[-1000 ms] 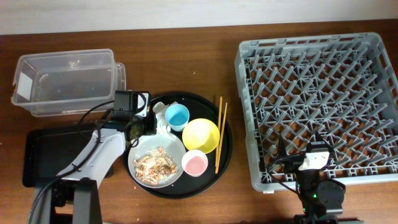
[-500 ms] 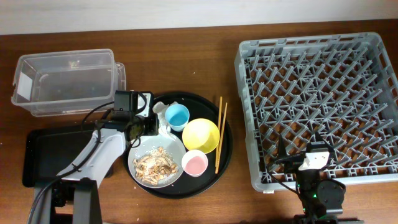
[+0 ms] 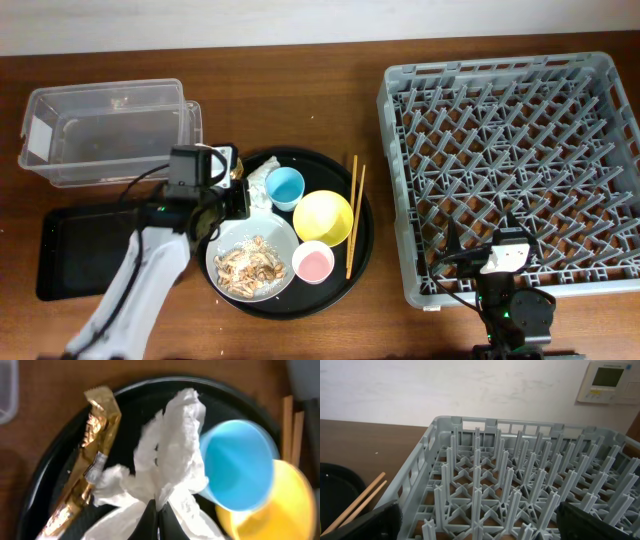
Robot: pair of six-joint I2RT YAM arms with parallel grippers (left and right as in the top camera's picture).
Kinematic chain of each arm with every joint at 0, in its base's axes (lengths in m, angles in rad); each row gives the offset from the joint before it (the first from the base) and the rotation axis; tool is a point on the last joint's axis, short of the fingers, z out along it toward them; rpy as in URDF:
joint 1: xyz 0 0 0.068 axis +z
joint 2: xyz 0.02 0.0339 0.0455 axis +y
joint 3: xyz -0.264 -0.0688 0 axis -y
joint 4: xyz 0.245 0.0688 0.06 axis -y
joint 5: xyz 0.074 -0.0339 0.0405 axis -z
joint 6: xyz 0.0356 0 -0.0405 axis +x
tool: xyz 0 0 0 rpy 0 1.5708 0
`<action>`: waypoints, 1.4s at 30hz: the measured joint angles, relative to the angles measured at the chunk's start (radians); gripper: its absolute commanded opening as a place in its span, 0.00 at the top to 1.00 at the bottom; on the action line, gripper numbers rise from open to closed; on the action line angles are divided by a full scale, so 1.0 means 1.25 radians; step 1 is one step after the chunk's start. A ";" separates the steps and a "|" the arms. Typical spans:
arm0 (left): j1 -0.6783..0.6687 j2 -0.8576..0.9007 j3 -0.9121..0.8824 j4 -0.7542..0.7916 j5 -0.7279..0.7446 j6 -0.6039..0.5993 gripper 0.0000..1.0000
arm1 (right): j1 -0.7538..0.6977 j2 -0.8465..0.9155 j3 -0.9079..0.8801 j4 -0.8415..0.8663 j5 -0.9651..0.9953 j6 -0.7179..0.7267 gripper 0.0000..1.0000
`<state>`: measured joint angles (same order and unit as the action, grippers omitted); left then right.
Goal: Sort waste into correct bins and load items into the dishwasher rack
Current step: 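Reach the left gripper to the white tissue on the tray and grasp it, then carry the tissue with the left gripper into the clear bin and release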
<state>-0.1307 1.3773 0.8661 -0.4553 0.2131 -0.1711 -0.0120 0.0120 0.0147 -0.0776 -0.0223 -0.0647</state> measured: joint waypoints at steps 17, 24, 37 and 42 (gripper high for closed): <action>0.000 -0.302 0.001 0.023 -0.076 -0.019 0.99 | 0.000 0.000 0.000 0.000 0.000 0.000 0.01; 0.021 -0.298 0.006 0.211 -0.235 -0.031 0.99 | 0.000 0.000 0.000 0.000 0.000 0.001 0.01; 0.180 -0.071 0.008 0.565 -0.268 -0.002 0.96 | 0.000 0.000 0.000 0.000 0.000 0.000 0.01; 0.229 0.050 0.009 0.683 -0.297 0.046 0.50 | 0.000 0.000 0.000 0.000 0.000 0.000 0.01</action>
<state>0.1551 1.4395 0.8768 0.3985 -0.1585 -0.1131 -0.0120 0.0120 0.0143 -0.0776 -0.0223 -0.0650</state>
